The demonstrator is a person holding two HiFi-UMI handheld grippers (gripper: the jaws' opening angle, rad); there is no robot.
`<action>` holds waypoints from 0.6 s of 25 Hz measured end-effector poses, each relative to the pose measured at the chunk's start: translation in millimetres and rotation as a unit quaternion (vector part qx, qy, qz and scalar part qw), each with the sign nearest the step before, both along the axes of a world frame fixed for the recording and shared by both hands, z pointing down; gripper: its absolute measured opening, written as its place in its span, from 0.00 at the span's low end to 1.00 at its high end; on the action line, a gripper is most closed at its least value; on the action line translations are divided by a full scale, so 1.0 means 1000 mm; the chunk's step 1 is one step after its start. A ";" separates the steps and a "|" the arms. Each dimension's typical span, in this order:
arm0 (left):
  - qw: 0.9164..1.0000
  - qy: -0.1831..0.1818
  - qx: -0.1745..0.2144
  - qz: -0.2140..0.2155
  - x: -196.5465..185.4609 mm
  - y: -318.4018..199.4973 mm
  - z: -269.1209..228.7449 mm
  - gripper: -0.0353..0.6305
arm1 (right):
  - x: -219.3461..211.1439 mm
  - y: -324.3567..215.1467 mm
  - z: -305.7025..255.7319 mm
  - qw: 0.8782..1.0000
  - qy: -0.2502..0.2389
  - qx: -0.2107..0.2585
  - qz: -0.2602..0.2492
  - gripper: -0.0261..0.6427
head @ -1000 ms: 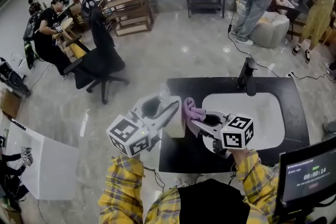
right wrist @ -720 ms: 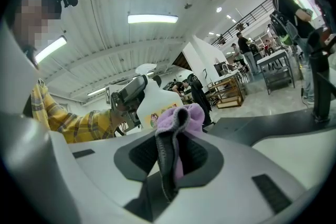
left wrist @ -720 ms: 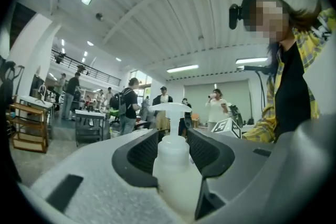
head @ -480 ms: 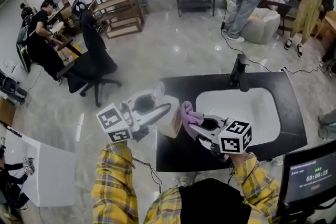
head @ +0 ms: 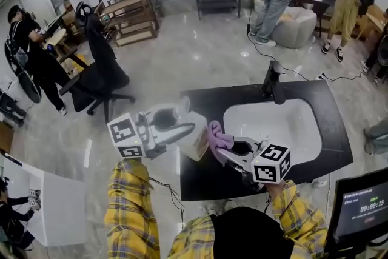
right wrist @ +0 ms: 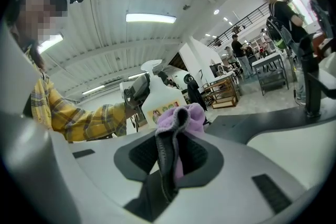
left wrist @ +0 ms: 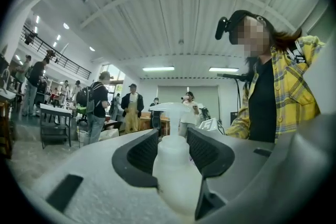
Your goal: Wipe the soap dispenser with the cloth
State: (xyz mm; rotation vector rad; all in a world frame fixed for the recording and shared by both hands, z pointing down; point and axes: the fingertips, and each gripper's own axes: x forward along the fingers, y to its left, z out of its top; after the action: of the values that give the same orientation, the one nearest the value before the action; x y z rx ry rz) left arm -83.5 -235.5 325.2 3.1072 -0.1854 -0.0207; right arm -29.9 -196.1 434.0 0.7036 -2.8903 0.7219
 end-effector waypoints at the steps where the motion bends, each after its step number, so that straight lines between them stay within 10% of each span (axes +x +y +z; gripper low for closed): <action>1: 1.000 0.003 -0.001 0.006 0.000 0.000 0.001 0.30 | 0.000 0.000 0.001 1.000 0.003 0.001 0.002 0.16; 15: 0.999 0.039 -0.003 0.021 0.005 -0.005 0.003 0.31 | 0.000 -0.002 -0.004 0.998 0.027 0.043 0.036 0.16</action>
State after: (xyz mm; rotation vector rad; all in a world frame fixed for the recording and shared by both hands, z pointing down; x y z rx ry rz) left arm -78.8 -240.9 327.9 3.0957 -0.1182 -0.1401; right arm -30.2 -198.5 429.8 0.8265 -2.8741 0.5783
